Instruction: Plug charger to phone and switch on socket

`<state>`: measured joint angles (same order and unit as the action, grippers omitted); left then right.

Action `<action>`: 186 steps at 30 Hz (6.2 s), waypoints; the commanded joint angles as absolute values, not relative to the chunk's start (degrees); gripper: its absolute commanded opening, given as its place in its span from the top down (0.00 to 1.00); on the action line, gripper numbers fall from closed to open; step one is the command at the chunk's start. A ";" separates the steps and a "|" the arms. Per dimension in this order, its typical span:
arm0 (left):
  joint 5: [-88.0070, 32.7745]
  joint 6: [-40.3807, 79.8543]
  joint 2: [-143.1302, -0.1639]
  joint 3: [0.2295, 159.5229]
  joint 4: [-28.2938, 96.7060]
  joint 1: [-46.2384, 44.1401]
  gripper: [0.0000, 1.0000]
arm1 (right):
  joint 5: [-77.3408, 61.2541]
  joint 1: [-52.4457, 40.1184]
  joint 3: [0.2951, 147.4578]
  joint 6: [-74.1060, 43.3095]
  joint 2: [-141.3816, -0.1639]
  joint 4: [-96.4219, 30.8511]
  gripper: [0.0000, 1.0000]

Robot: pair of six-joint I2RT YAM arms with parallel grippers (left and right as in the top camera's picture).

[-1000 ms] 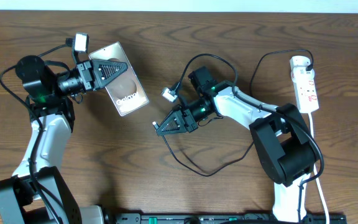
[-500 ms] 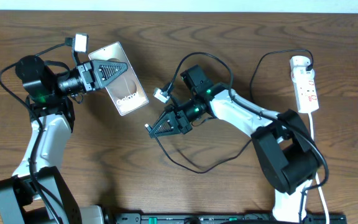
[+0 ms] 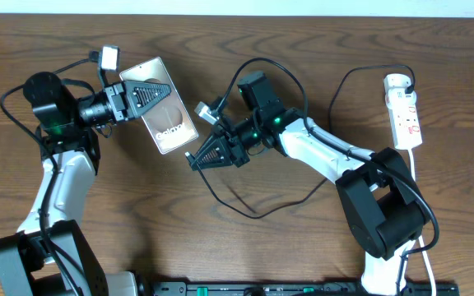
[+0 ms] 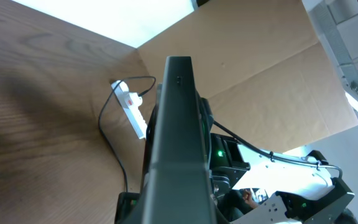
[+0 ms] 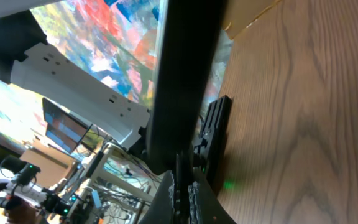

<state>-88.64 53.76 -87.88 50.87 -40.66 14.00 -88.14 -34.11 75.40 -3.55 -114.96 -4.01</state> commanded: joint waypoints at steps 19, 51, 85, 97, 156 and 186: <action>-87.39 51.03 -87.79 51.48 -40.99 12.84 0.93 | -89.52 -34.61 76.18 -14.61 -113.86 2.90 0.99; -90.02 54.98 -89.54 51.48 -41.01 14.06 0.93 | -89.52 -34.44 76.18 -14.74 -113.86 3.70 0.99; -90.00 54.94 -89.54 51.48 -41.04 12.45 0.93 | -89.49 -33.41 76.18 -18.44 -113.86 8.34 0.99; -87.37 57.39 -89.54 51.51 -41.04 13.34 0.93 | -89.52 -33.85 76.01 -17.69 -113.89 6.94 0.99; -88.95 55.75 -89.54 51.48 -41.23 12.75 0.93 | -89.45 -32.99 76.01 -16.95 -113.89 7.14 0.99; -90.02 52.31 -89.54 51.46 -41.23 9.80 0.93 | -87.79 -32.32 76.01 -19.31 -113.89 7.49 0.99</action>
<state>-85.67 54.78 -89.58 50.87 -40.97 11.03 -88.77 -33.21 75.37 -18.06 -114.96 6.90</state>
